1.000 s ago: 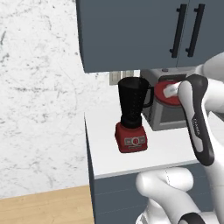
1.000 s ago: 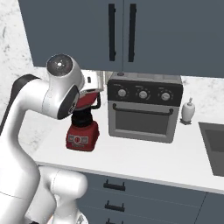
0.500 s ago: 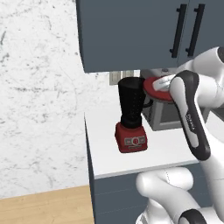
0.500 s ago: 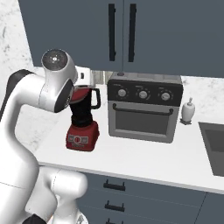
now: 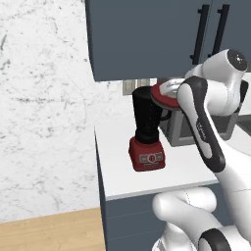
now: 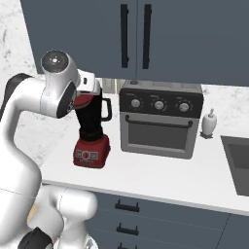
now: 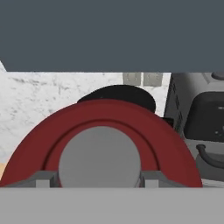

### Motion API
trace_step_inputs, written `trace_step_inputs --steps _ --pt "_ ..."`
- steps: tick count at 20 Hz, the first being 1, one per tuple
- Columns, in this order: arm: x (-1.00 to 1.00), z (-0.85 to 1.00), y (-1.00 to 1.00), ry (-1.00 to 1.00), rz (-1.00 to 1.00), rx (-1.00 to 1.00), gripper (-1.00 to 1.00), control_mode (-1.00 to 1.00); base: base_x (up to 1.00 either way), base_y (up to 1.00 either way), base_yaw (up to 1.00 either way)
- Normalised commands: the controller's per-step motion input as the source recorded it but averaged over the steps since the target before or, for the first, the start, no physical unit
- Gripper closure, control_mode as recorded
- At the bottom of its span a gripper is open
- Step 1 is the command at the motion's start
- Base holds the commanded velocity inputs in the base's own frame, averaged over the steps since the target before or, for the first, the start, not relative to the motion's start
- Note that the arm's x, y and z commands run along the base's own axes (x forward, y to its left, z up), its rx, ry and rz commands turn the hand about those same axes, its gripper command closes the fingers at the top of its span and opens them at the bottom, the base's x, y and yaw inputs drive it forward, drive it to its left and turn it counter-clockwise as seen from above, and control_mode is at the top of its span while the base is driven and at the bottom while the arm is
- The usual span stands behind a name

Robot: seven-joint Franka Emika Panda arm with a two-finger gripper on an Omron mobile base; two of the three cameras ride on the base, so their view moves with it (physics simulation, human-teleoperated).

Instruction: Close the lid blender by securely placing the lid on top.

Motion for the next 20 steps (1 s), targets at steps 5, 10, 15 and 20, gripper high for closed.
trace_step_inputs --steps 5,10,15,20 --pt "0.27 0.0 0.11 0.0 -0.05 0.0 1.0 -1.0 0.0 0.0 0.0" --pt "0.34 0.0 0.0 0.0 -0.04 0.0 1.0 -1.0 0.0 0.0 0.0" --pt "0.34 0.0 0.0 0.0 -0.04 0.0 1.0 -1.0 0.0 0.0 0.0" --pt "0.33 0.0 0.0 0.0 -0.04 0.0 1.0 -1.0 0.0 0.0 0.0"
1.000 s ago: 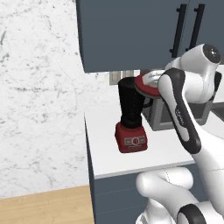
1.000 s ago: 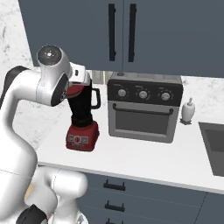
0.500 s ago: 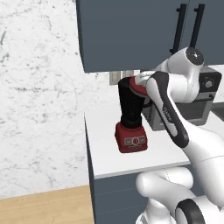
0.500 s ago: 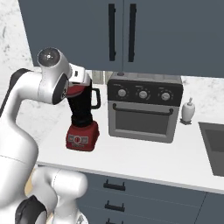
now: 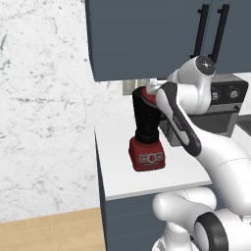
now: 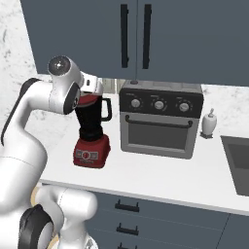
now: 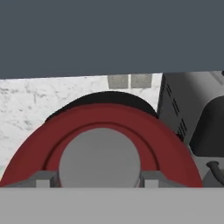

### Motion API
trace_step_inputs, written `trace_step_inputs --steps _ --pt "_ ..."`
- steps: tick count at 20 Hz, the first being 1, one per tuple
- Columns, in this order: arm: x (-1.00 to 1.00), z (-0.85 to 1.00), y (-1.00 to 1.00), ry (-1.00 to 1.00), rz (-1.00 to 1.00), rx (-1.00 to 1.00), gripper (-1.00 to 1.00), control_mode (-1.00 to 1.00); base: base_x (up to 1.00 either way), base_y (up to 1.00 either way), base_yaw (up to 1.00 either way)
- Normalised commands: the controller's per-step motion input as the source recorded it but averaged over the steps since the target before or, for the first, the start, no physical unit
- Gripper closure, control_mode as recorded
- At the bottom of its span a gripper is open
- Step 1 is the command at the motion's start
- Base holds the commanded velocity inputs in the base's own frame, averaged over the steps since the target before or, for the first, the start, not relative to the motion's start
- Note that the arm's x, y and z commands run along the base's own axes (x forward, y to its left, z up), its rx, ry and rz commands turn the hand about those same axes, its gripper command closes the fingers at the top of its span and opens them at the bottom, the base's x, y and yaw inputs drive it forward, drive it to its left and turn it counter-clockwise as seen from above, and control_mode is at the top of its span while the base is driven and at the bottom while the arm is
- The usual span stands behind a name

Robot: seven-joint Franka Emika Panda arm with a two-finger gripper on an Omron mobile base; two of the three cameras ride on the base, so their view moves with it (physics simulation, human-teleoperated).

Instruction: Close the lid blender by securely placing the lid on top.

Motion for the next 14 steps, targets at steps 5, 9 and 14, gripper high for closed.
trace_step_inputs --steps 5,9,14 --pt "0.29 0.0 0.02 0.0 -0.04 0.0 1.0 -1.0 0.0 0.0 0.0" --pt "0.24 0.0 0.09 0.0 -0.04 0.0 1.0 -1.0 0.0 0.0 0.0" --pt "0.16 0.0 0.13 0.0 -0.02 0.0 1.0 -1.0 0.0 0.0 0.0"
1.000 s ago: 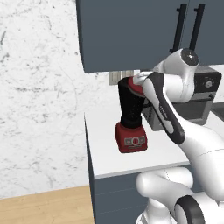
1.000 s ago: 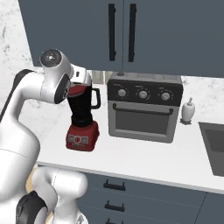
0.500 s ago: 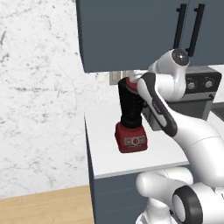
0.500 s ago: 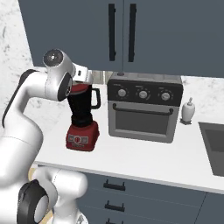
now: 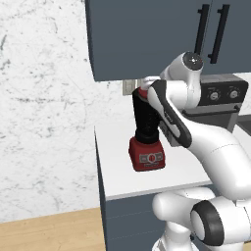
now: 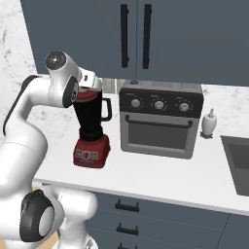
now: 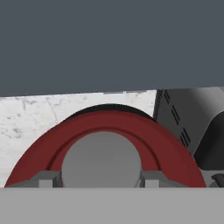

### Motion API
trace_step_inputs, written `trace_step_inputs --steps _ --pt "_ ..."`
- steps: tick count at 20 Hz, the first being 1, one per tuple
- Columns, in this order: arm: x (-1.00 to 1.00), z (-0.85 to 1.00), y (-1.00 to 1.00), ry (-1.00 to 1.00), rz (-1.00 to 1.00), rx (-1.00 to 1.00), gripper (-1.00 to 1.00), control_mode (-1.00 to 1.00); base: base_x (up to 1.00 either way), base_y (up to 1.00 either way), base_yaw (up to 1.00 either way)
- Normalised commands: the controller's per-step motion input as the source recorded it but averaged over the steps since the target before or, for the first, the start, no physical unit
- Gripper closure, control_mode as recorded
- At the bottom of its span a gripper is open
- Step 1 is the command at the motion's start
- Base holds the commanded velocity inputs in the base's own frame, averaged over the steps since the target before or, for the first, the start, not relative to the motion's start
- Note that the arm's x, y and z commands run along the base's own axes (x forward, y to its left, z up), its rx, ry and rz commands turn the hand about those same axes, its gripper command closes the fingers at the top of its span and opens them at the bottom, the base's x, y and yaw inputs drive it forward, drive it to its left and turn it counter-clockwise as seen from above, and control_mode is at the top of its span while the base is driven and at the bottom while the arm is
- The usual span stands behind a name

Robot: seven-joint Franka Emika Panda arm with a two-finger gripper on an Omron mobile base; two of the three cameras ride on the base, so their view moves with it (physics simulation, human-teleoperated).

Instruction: Close the lid blender by securely placing the lid on top.

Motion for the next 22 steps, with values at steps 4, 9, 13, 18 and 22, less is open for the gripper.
trace_step_inputs --steps 4,9,13,18,22 --pt "0.21 0.0 0.08 0.0 -0.02 0.0 1.0 -1.0 0.0 0.0 0.0" --pt "0.28 0.0 0.0 0.0 -0.01 0.0 1.0 -1.0 0.0 0.0 0.0" --pt "0.27 0.0 0.0 0.0 0.0 0.0 1.0 -1.0 0.0 0.0 0.0" --pt "0.15 0.0 0.0 -0.02 0.0 0.0 1.0 -1.0 0.0 0.0 0.0" --pt "0.0 0.0 0.0 -0.13 0.0 0.0 1.0 -1.0 0.0 0.0 0.0"
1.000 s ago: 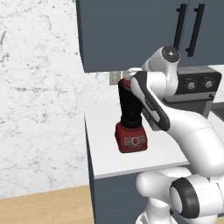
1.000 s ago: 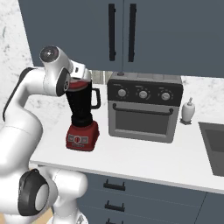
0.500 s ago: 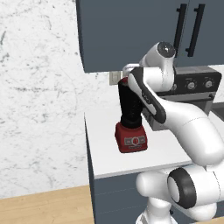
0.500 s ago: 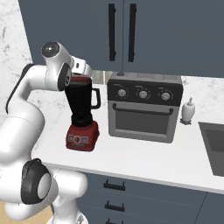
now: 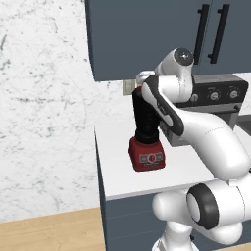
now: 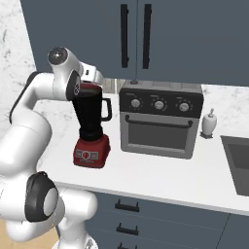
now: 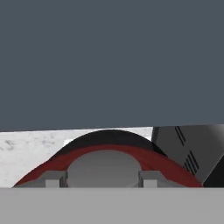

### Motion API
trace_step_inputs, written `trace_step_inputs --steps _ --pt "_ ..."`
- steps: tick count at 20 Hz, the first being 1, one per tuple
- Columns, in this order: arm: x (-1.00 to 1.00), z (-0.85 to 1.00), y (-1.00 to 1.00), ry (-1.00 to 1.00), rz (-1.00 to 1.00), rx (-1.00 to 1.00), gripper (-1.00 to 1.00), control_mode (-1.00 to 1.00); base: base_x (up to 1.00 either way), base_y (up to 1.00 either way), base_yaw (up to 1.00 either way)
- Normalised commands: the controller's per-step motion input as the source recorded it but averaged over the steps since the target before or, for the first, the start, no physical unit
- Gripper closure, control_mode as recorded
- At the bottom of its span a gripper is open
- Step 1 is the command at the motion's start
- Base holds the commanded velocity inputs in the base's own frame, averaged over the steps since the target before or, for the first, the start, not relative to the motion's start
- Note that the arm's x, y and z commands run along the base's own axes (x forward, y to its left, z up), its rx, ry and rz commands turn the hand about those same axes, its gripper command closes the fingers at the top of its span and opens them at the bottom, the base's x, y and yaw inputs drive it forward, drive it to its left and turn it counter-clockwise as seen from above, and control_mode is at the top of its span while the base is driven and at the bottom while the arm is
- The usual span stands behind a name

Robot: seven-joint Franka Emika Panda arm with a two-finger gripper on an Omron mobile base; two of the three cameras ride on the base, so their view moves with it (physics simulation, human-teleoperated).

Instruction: Close the lid blender by securely placing the lid on top.

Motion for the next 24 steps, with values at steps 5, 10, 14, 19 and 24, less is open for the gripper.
trace_step_inputs --steps 5,10,14,19,24 --pt "-0.01 0.0 0.0 -0.17 0.0 0.0 1.0 -1.0 0.0 0.0 0.0" --pt "0.0 0.0 0.0 -0.18 0.0 0.0 1.0 -1.0 0.0 0.0 0.0" --pt "0.0 0.0 0.02 -0.14 0.0 0.0 1.0 -1.0 0.0 0.0 0.0" --pt "0.0 0.0 0.03 -0.11 0.0 0.0 1.0 -1.0 0.0 0.0 0.0" --pt "0.01 0.0 0.02 -0.09 0.0 0.0 1.0 -1.0 0.0 0.0 0.0"
